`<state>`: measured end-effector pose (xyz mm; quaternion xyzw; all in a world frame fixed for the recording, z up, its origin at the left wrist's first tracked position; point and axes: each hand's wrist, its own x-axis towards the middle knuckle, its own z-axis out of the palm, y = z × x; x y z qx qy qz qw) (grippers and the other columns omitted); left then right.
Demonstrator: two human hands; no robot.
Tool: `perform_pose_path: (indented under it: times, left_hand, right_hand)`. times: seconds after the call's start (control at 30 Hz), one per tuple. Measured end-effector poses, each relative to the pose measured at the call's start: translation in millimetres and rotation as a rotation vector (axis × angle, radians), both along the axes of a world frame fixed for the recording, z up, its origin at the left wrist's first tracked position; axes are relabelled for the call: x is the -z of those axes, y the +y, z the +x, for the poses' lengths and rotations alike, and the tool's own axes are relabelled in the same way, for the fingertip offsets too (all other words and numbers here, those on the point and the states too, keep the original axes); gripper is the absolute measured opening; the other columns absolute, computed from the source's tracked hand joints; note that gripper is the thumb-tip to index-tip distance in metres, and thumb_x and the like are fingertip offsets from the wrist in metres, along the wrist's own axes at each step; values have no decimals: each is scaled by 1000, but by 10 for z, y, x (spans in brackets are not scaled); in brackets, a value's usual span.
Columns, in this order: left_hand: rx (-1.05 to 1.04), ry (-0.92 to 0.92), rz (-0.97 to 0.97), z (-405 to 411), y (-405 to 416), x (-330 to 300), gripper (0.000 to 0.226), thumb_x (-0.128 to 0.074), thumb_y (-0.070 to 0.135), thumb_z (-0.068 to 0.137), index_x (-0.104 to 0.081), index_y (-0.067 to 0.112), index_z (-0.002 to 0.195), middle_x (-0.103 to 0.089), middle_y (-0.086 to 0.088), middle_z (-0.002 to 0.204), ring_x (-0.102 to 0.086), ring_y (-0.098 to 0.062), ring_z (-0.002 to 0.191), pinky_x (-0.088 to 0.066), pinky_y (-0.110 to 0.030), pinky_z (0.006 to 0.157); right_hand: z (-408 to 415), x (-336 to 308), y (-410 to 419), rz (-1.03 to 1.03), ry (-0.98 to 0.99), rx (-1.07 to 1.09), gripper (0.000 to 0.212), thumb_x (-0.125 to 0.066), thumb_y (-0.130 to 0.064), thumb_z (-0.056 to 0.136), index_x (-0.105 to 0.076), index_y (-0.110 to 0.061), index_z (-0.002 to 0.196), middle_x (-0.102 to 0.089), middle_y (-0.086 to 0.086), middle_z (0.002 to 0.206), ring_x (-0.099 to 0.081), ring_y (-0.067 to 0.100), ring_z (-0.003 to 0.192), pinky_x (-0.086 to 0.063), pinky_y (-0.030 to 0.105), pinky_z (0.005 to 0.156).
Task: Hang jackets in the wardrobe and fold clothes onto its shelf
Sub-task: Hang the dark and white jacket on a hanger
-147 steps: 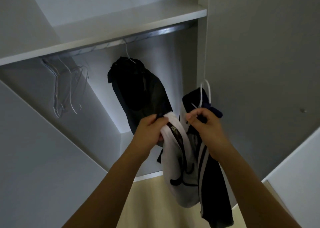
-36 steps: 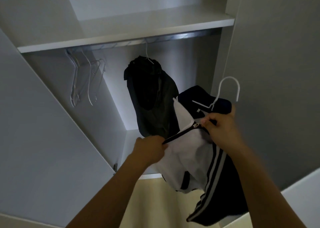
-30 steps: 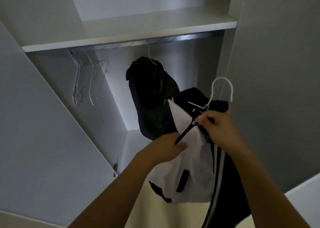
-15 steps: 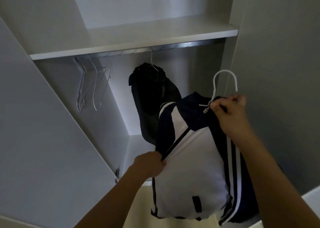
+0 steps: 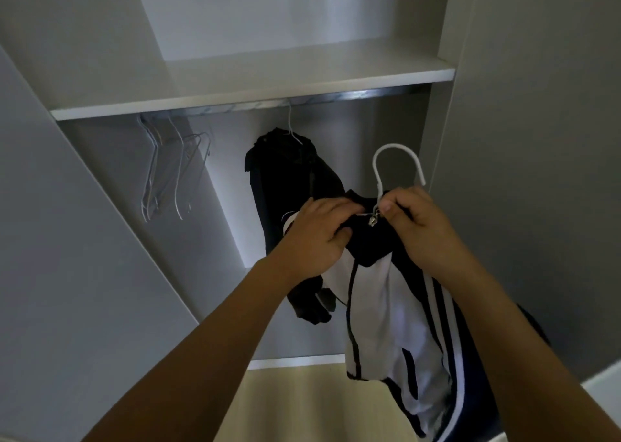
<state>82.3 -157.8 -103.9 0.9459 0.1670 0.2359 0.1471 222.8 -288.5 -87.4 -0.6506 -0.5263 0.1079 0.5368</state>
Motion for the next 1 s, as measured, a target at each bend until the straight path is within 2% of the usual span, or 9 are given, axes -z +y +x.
perform_pose_path:
  times: [0.1,0.2,0.27,0.4,0.5,0.67,0.83,0.87,1.0]
  left_hand:
    - [44,-15,21,49,13,-31,25,-48,13,98,-62,12,119,-67,-5,102,-59,-22,94,-44,-42,91]
    - [-6,-89,108,31,-39,12,20,-48,11,97,-62,8,112,-65,-7,91,-58,-22,82,-40,-31,70]
    - [-47,-136,118,-24,-46,67,18,-50,10,97,-62,8,110,-65,-5,93,-57,-19,82,-35,-27,70]
    - [12,-79,-152,-203,22,81,14,-49,15,100,-59,14,108,-60,6,90,-54,-3,79,-42,-17,71]
    - [14,-32,-361,-409,48,108,10,-53,18,99,-60,25,98,-59,17,84,-56,6,79,-40,-6,70]
    - [-125,-105,-558,-755,55,251,15,-59,17,96,-64,29,87,-62,24,75,-57,7,70,-41,-5,64]
    - [-285,-497,-504,-998,164,112,24,-57,12,94,-59,34,84,-64,14,83,-60,0,79,-47,-11,70]
    - [-287,-514,-507,-1093,222,67,24,-57,11,94,-58,35,90,-63,14,90,-61,-2,87,-48,-12,76]
    - [-392,-2,-638,-1392,359,38,28,-64,26,90,-52,29,116,-60,5,110,-59,-6,101,-48,-19,80]
  right_hand:
    - [3,5,-13,33,81,-37,25,-48,-24,100,-57,-30,77,-56,-14,77,-52,-4,70,-39,7,67]
    - [31,-22,-50,36,264,-155,21,-55,-43,93,-55,-25,82,-60,-12,78,-58,3,77,-47,16,74]
    - [85,-10,-69,-27,342,-246,15,-65,-33,85,-52,-30,92,-60,-13,88,-60,4,86,-49,21,77]
    - [109,43,-21,-204,243,-345,63,-54,-13,71,-34,-55,113,-52,-12,110,-60,-4,91,-48,20,78]
    - [77,170,112,-220,154,-318,73,-61,-2,81,-30,-55,121,-50,-8,112,-57,-5,94,-48,23,84]
    - [-67,357,387,-250,92,-246,63,-77,-22,77,-42,-37,128,-53,-5,93,-57,0,79,-47,19,74]
    - [-98,254,590,-306,-2,-216,3,-70,-30,85,-67,-30,85,-69,-13,80,-64,0,74,-46,19,67]
    - [-97,213,600,-283,60,-254,7,-68,-27,88,-71,-27,82,-72,-10,80,-66,2,75,-49,20,70]
    - [-194,44,712,-199,121,-394,21,-63,-13,91,-67,-26,75,-69,-18,72,-64,-2,71,-47,9,68]
